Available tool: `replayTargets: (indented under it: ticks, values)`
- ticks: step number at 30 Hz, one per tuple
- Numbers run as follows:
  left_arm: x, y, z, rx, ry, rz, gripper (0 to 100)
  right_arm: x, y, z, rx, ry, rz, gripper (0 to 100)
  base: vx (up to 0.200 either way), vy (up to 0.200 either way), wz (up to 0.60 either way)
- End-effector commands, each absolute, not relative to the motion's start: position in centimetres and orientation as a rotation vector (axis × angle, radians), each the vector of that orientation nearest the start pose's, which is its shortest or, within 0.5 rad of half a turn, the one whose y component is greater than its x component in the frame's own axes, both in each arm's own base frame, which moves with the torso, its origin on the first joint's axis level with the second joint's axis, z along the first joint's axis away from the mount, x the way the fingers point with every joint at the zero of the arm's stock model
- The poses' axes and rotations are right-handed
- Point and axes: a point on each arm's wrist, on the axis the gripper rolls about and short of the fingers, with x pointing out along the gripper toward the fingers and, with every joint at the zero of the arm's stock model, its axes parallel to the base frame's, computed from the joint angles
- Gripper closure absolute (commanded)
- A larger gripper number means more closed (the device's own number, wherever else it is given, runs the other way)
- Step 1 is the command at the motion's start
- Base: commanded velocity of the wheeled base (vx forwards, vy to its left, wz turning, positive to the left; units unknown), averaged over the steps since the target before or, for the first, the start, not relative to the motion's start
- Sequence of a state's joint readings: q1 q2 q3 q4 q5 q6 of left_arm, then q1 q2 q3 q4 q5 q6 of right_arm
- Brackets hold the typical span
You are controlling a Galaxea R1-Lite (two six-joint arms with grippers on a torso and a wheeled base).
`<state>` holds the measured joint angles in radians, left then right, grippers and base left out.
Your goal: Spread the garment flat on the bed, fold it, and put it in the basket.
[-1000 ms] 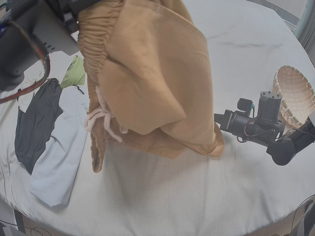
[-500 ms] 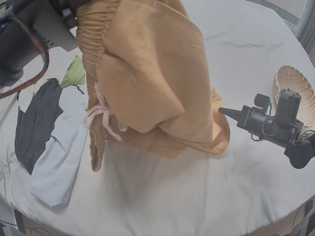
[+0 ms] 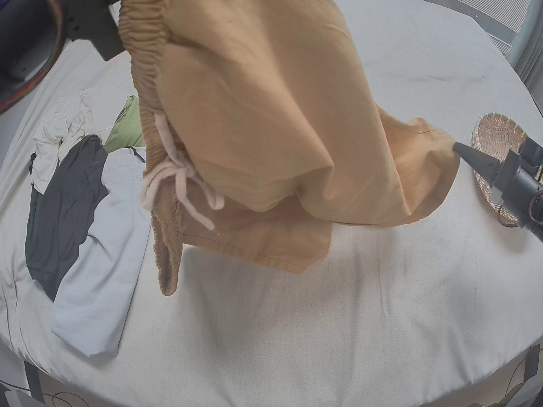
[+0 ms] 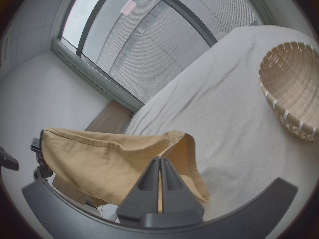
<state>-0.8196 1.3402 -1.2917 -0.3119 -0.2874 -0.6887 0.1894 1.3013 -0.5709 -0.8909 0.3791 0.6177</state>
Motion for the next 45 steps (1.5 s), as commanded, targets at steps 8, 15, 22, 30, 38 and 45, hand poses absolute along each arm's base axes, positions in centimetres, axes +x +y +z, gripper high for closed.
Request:
replayTargets:
  ticks: [8, 15, 22, 30, 38, 45]
  values:
    - [15.6, -12.4, 33.1, -0.848, 0.423, -0.875, 100, 15.4, 3.7, 21.0, 0.524, 0.197, 0.542, 100, 0.000, 0.000, 0.00]
    - [17.8, -11.3, 29.5, -0.859, 0.407, -0.852, 100, 17.0, 4.2, 16.7, 0.508, 0.390, 0.514, 100, 0.000, 0.000, 0.00]
    - [18.1, -10.9, 29.4, -0.865, 0.371, -0.831, 100, 20.1, 4.8, 16.2, 0.515, 0.389, 0.547, 0, 0.000, 0.000, 0.00]
    - [17.5, -10.5, 29.9, -0.867, 0.346, -0.840, 100, 25.5, 5.9, 15.7, 0.505, 0.319, 0.567, 0, 0.000, 0.000, 0.00]
    - [17.7, -10.3, 30.1, -0.868, 0.323, -0.833, 100, 29.4, 7.4, 16.1, 0.530, 0.258, 0.608, 0, 0.000, 0.000, 0.00]
    - [18.3, -9.8, 30.2, -0.871, 0.287, -0.819, 100, 31.1, 9.0, 15.6, 0.524, 0.259, 0.648, 0, 0.000, 0.000, 0.00]
